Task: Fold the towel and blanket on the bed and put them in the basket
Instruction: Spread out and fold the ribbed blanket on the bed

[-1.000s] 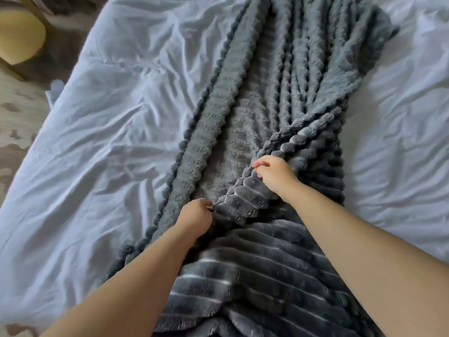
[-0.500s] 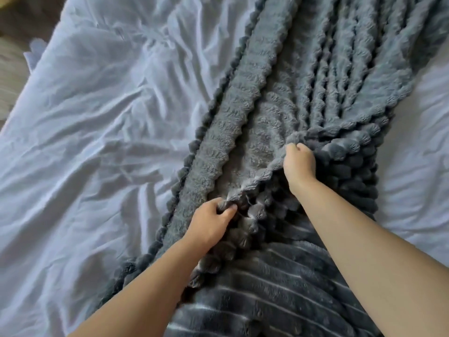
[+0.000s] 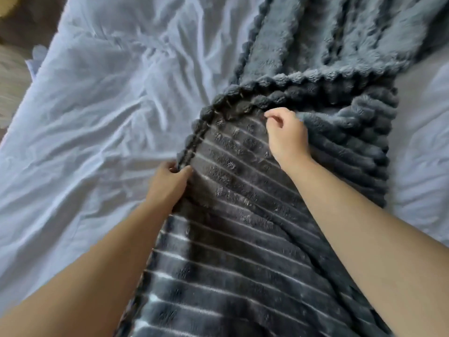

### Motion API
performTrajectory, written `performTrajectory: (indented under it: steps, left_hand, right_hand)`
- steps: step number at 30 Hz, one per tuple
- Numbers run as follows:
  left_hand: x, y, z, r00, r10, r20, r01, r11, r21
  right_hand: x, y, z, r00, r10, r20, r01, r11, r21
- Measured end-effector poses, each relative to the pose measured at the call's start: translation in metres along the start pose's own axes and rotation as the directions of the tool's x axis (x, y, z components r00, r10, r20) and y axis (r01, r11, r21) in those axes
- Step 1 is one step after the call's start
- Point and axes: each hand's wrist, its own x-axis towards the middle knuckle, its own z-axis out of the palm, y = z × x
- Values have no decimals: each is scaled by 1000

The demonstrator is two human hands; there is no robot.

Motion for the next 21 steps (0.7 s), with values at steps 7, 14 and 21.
performTrajectory:
  steps: [7, 14, 21]
  left_hand:
    - [14, 66, 19, 951, -67, 302, 131, 971, -200]
    - [-30, 72, 27, 885, -130, 447, 248, 944, -217]
    - [-124, 112, -40, 923, -70, 379, 153, 969, -194]
  right_hand:
    - [-58, 196, -126, 550, 760, -345, -775, 619, 128]
    - [-116, 201, -133, 524, 777, 350, -826, 362, 433]
    - [-153, 90, -225, 653, 636, 412, -736, 403, 544]
